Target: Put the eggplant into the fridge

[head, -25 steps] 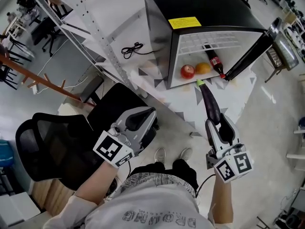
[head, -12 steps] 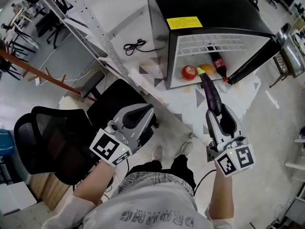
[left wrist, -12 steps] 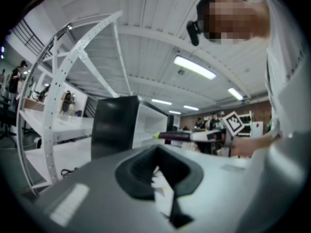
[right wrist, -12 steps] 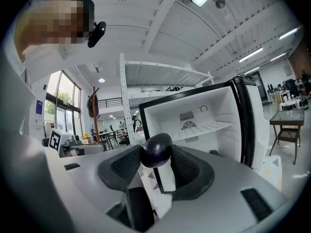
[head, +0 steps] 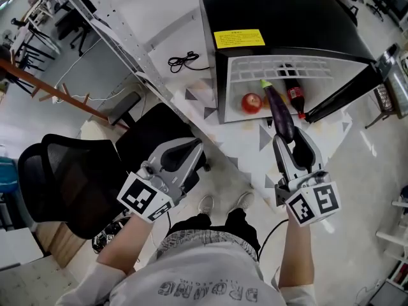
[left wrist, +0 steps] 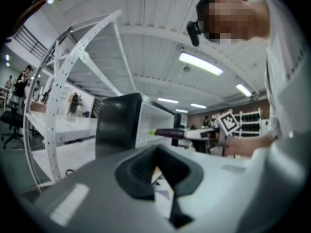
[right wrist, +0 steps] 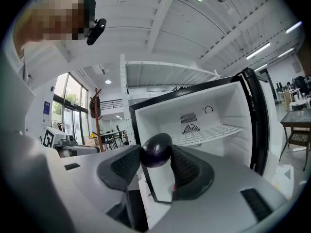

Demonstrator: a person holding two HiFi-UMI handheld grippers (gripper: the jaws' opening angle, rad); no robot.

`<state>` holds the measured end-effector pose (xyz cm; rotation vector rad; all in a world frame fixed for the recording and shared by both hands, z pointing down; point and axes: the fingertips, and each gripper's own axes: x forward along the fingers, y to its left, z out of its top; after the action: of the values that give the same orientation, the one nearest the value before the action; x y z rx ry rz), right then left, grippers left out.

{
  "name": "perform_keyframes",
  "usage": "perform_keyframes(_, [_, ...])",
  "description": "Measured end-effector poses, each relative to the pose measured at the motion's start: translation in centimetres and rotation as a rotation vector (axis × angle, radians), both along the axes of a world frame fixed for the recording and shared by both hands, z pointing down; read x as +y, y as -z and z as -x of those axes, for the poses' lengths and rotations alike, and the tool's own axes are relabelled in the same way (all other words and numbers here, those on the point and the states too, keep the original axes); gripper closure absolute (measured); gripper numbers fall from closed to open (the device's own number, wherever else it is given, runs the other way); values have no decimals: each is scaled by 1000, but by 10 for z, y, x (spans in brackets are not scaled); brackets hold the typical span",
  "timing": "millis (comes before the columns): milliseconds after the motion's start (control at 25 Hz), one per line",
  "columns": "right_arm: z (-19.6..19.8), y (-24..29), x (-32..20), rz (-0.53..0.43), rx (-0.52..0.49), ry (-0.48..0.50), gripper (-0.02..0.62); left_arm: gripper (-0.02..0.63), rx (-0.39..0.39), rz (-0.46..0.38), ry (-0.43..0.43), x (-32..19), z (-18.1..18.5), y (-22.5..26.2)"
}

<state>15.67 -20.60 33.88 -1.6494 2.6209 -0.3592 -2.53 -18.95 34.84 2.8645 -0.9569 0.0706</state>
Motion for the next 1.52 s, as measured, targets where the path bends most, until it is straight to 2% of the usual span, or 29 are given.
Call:
perform_keyframes(840, [-12, -3, -84, -42, -22, 110, 405, 598, -18, -4, 121, -28, -35, -1])
perform_keyframes(1520, [4, -9, -138, -84, 29, 134, 405, 598, -36, 27, 170, -39, -33, -15])
